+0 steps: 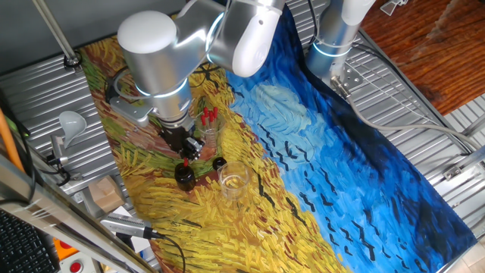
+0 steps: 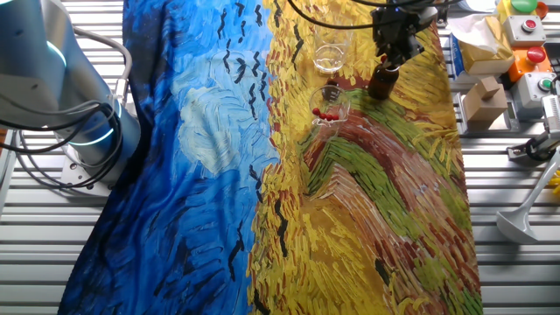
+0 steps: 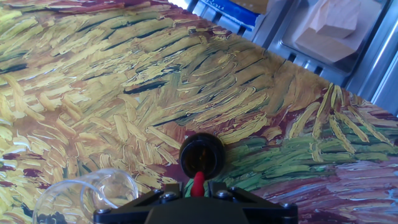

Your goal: Transfer liquid using a dropper

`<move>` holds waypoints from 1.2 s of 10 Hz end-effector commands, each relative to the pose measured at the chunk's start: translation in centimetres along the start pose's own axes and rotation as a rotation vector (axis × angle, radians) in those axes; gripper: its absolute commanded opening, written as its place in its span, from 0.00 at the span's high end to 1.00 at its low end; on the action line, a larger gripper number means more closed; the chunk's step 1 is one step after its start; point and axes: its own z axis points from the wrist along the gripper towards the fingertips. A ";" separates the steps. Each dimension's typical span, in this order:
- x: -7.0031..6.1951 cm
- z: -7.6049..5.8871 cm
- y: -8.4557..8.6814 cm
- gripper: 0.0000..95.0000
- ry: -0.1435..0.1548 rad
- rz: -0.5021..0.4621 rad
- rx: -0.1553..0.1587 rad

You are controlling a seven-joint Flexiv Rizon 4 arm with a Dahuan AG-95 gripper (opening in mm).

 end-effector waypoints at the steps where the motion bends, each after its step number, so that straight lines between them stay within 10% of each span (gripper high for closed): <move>1: 0.0 0.1 0.0 0.80 -0.001 0.001 0.003; 12: 0.0 0.4 -0.1 0.80 -0.008 -0.004 0.006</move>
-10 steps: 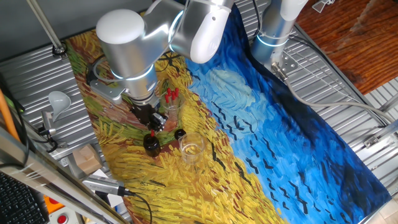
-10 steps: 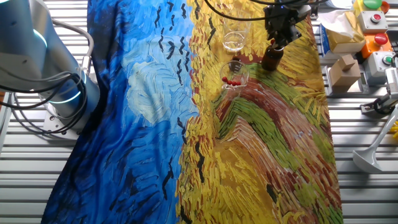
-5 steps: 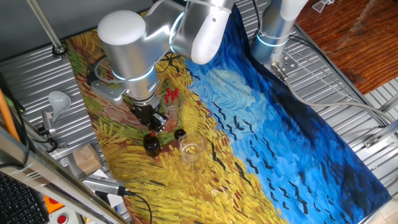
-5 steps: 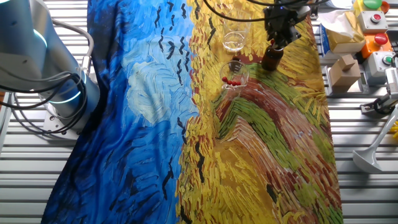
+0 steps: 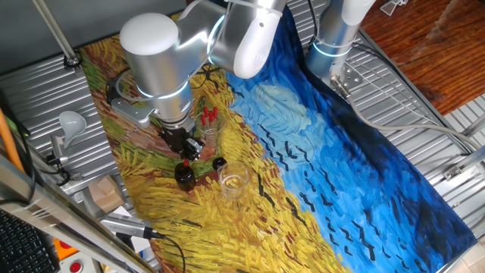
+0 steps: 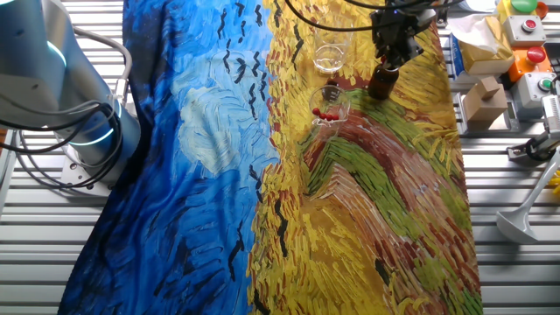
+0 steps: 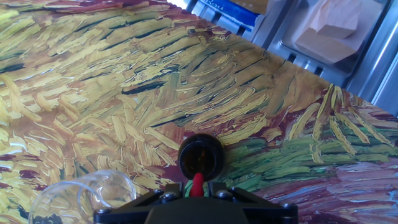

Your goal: Transfer liquid using a dropper

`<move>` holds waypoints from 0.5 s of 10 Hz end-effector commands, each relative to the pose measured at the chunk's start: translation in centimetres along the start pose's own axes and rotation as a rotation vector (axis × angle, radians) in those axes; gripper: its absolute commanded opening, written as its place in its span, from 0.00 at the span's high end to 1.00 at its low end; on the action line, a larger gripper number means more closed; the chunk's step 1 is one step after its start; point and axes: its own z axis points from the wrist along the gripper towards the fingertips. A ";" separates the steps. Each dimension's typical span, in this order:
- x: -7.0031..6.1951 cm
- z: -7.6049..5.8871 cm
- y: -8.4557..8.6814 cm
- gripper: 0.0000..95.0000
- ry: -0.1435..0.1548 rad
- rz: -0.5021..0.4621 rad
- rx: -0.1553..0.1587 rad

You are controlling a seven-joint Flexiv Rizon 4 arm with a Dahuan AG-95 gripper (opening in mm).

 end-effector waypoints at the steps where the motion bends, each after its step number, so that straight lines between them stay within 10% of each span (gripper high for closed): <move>1: 0.0 0.0 0.0 0.80 -0.002 -0.003 0.000; 5: 0.0 0.0 0.0 1.00 -0.002 -0.006 0.001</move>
